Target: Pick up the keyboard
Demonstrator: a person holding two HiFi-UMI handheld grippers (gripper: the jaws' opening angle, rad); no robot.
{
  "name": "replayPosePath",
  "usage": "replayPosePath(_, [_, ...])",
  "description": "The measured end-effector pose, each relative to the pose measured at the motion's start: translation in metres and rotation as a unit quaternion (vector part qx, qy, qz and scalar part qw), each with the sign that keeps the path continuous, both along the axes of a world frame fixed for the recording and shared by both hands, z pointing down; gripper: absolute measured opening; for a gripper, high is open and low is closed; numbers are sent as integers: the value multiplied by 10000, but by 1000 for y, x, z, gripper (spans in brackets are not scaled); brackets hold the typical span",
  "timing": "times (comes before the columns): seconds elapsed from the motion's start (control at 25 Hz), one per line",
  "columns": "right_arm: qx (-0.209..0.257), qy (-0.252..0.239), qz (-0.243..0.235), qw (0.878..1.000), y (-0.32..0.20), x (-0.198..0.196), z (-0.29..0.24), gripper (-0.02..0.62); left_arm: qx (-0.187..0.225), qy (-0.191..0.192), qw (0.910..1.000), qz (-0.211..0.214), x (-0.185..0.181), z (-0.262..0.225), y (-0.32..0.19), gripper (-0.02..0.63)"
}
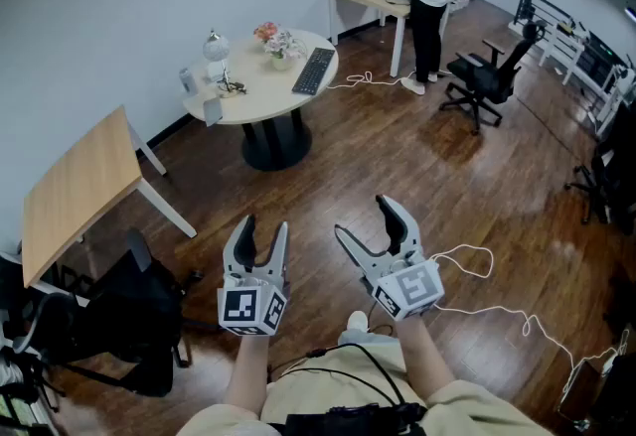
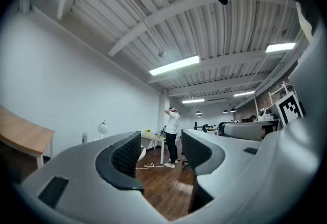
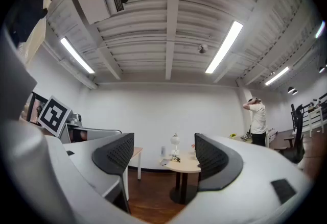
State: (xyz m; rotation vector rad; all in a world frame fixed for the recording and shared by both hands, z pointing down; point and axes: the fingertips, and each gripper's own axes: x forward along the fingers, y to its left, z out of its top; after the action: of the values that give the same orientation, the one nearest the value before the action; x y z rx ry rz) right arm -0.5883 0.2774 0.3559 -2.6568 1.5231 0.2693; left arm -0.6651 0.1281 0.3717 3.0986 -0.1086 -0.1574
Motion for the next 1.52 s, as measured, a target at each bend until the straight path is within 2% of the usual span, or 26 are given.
replayPosePath(0.12, [38,4,172,9998,34,61,-6,390,123,109,9999,-27,63,-3,21,235])
replayPosePath(0.24, [41,-266,387,9989,61,113,10,387,200,104,9997,126,124,-2,45,235])
replayPosePath(0.36, [-20,-710,485,9963,77,152,33,387,140,-48,9991,400,175,9,70,235])
replayPosePath(0.44, [-56,-745,555,9957,85,172,41,387,93,-187,9984,528,205,19,80,235])
replayPosePath(0.68, [-223,-969,1056,9894,100,262,78,387,155,-409,9940,1006,310,50,92,236])
replayPosePath(0.88, [-310,-947,1521,9833,113,378,88,387,-171,-284,9920,1219,436,64,77,235])
replayPosePath(1.04, [-331,-1087,1683,9792,84,476,85,387,-52,-174,9909,1337,544,60,48,235])
replayPosePath(1.16, [-365,-965,1326,9858,41,540,75,384,157,-153,9911,1312,616,52,28,235])
replayPosePath(1.28, [-527,-758,1009,9906,6,615,66,383,171,-113,9919,1254,692,46,11,235])
replayPosePath(1.4, [-532,-800,1001,9903,-12,666,71,383,236,-102,9922,1217,741,54,-9,235])
replayPosePath(1.52, [-523,-1086,1220,9852,-17,710,86,383,275,-340,9896,1372,776,65,-19,235])
